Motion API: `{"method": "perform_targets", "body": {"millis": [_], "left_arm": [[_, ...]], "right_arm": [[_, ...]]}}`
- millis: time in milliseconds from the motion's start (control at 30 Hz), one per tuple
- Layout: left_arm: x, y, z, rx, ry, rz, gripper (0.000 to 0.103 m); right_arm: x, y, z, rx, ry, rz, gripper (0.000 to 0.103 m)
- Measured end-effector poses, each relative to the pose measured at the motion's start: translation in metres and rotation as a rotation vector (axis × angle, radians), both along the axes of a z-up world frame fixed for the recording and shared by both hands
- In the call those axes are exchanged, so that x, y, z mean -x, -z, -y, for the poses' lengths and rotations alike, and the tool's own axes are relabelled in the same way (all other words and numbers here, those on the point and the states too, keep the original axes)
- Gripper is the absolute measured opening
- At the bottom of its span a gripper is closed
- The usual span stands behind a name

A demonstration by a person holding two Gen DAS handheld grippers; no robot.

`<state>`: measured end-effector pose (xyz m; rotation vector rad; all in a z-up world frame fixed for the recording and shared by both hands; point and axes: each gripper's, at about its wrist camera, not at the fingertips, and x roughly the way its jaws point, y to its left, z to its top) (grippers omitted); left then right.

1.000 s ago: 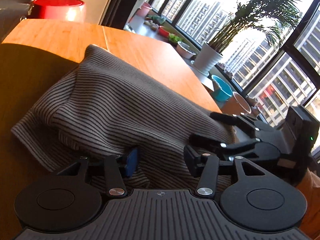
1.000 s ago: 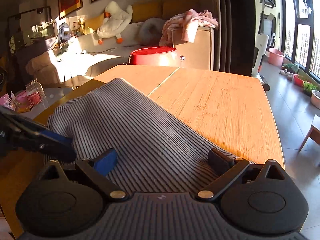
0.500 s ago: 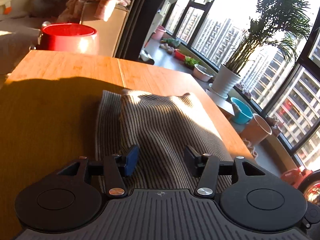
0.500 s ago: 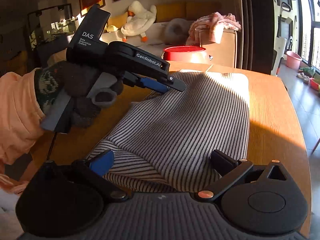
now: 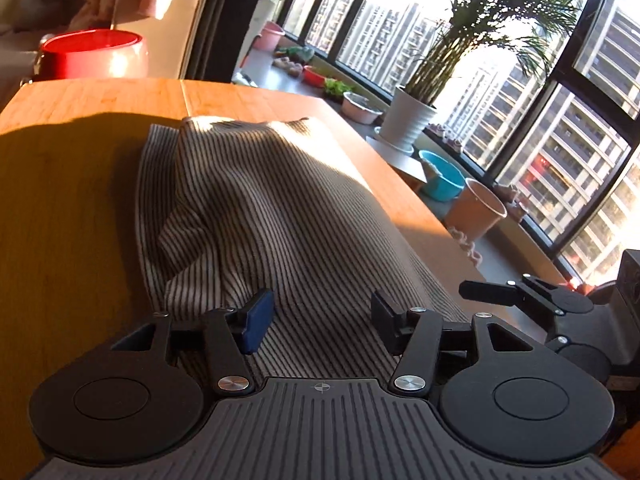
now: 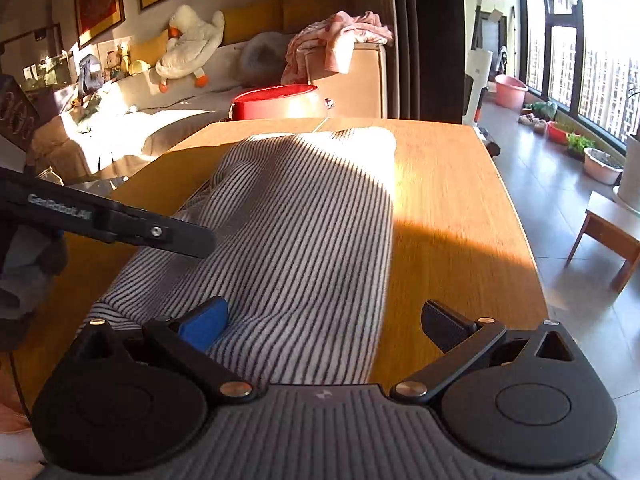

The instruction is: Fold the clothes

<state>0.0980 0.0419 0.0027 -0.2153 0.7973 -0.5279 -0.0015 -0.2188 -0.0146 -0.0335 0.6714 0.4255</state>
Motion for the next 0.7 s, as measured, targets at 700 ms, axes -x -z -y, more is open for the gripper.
{"method": "perform_targets", "body": {"millis": [700], "left_arm": [[0.0,0.006,-0.006,0.025,-0.024,0.005,0.058]], "right_arm": [[-0.01,0.009,-0.004,-0.074,-0.048,-0.053,0.103]]}}
